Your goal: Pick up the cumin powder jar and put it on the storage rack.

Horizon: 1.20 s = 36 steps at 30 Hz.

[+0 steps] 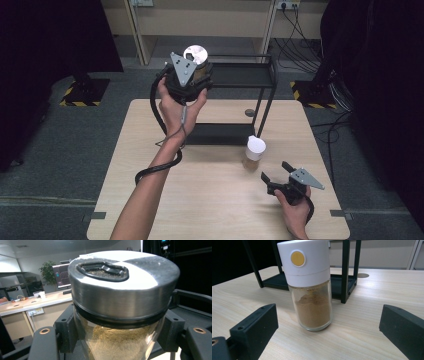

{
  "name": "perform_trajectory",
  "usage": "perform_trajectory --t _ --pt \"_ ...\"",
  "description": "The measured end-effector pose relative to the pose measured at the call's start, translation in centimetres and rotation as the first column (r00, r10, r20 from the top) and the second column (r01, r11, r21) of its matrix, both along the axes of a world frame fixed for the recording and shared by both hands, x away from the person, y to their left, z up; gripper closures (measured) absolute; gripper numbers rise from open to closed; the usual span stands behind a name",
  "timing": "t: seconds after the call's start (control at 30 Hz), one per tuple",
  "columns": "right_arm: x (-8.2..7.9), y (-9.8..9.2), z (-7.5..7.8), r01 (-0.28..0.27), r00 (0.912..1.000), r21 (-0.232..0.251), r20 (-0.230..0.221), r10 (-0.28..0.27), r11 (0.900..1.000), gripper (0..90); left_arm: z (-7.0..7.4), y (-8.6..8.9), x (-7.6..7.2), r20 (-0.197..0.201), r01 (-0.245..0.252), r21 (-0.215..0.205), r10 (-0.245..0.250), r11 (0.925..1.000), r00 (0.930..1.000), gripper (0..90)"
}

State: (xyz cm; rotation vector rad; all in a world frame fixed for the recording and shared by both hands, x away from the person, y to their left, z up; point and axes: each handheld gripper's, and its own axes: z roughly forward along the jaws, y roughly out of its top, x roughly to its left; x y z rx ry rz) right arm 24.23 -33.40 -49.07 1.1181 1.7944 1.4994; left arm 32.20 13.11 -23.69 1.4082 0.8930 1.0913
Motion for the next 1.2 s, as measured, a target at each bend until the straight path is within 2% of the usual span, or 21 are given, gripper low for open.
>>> perform_trajectory --t 0.27,0.37,0.43,0.53,0.57,0.63,0.9,1.03,1.2 --pt "0.1 0.0 0.0 -0.003 1.0000 -0.002 -0.002 0.003 1.000 2.2 0.6 -0.2 1.4 -0.024 -0.023 0.011 0.023 0.9997 0.9994 31.1" --pt "0.2 -0.1 0.1 -0.009 0.9999 -0.002 -0.005 0.009 1.000 2.2 0.6 0.0 2.6 -0.044 -0.025 -0.015 0.025 0.9996 0.9987 31.0" --pt "0.2 -0.2 0.1 -0.012 0.9999 -0.001 -0.007 0.012 1.000 2.2 0.6 -0.2 3.1 -0.046 -0.037 -0.006 0.036 0.9993 0.9983 31.0" --pt "0.2 -0.2 0.0 -0.013 0.9999 0.005 -0.006 0.013 1.000 2.2 0.5 -0.2 3.5 -0.055 -0.046 -0.014 0.045 0.9989 0.9975 31.0" --pt "0.2 -0.3 0.0 -0.014 0.9999 0.004 -0.007 0.014 1.000 2.2 0.5 -0.4 3.9 -0.064 -0.055 0.004 0.056 0.9985 0.9964 31.0" --pt "0.2 -0.2 0.1 -0.015 0.9999 0.001 -0.008 0.015 1.000 2.2 0.4 -0.5 4.2 -0.076 -0.061 0.017 0.062 0.9980 0.9952 31.0" --pt "0.2 -0.2 0.1 -0.015 0.9999 -0.001 -0.005 0.015 1.000 2.2 0.4 -0.6 4.8 -0.090 -0.062 0.018 0.064 0.9979 0.9939 31.0" --pt "0.2 -0.2 0.1 -0.016 0.9999 -0.004 -0.005 0.016 1.000 2.2 0.5 -0.2 5.3 -0.105 -0.051 0.002 0.051 0.9987 0.9932 31.0" --pt "0.2 -0.2 0.1 -0.015 0.9999 -0.002 -0.004 0.015 1.000 2.2 0.7 0.3 6.2 -0.134 -0.053 -0.049 0.046 0.9974 0.9899 30.0"
